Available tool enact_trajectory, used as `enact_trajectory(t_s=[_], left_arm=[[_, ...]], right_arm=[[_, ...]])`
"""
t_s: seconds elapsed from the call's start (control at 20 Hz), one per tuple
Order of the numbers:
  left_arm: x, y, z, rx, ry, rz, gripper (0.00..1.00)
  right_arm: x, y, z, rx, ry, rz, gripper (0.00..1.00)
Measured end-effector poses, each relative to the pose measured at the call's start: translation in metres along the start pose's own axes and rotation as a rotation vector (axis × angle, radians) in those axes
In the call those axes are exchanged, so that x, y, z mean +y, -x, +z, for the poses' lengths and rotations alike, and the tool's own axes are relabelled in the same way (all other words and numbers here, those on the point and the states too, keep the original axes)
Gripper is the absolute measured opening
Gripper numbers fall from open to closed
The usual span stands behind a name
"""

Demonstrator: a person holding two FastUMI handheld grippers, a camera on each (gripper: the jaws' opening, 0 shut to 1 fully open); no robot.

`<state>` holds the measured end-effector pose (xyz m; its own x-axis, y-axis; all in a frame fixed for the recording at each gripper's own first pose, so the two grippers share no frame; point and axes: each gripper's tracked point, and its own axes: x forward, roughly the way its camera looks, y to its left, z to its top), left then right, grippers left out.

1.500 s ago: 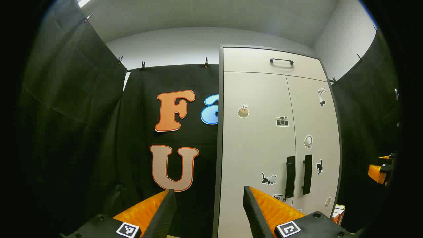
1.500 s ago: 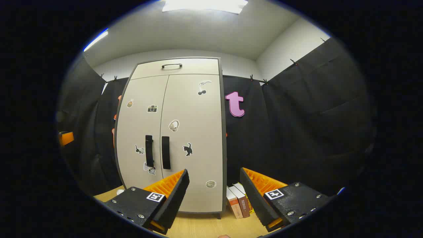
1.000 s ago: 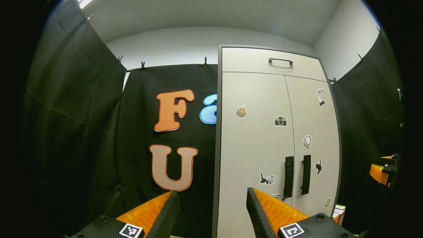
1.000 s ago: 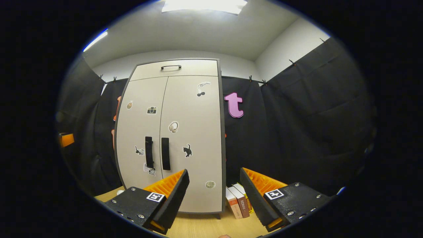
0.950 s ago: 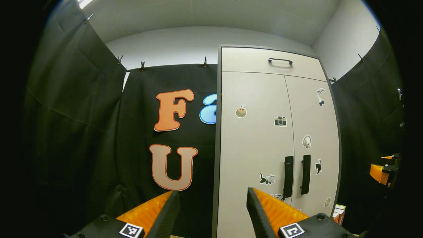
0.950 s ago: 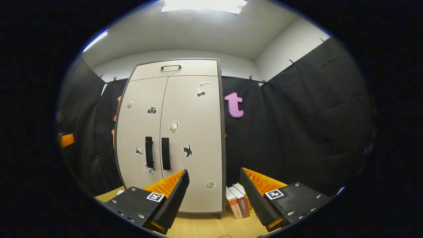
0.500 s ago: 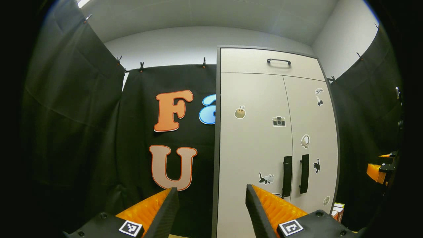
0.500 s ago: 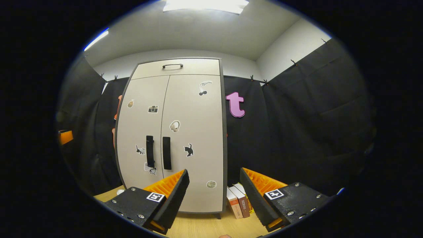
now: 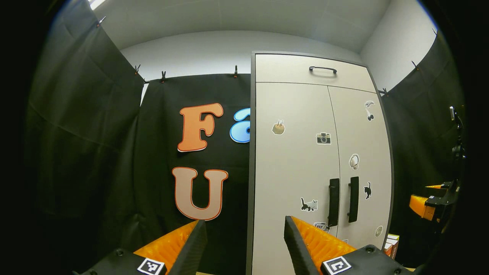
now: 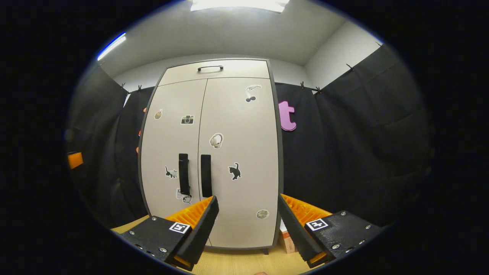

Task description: Open the right door of the double-door shoe cabinet with the right hand, and open the left door with the left hand.

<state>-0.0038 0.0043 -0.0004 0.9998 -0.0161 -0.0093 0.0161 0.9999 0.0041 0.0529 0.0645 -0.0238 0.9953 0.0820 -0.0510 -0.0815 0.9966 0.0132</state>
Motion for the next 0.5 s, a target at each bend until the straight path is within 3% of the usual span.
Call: enact_trajectory(t_s=[0.5], left_arm=[[0.015,-0.004,-0.004,-0.003,-0.004,0.015,1.00]], right_arm=[[0.049,-0.079,-0.015,0.069,-0.026,0.026,0.94]])
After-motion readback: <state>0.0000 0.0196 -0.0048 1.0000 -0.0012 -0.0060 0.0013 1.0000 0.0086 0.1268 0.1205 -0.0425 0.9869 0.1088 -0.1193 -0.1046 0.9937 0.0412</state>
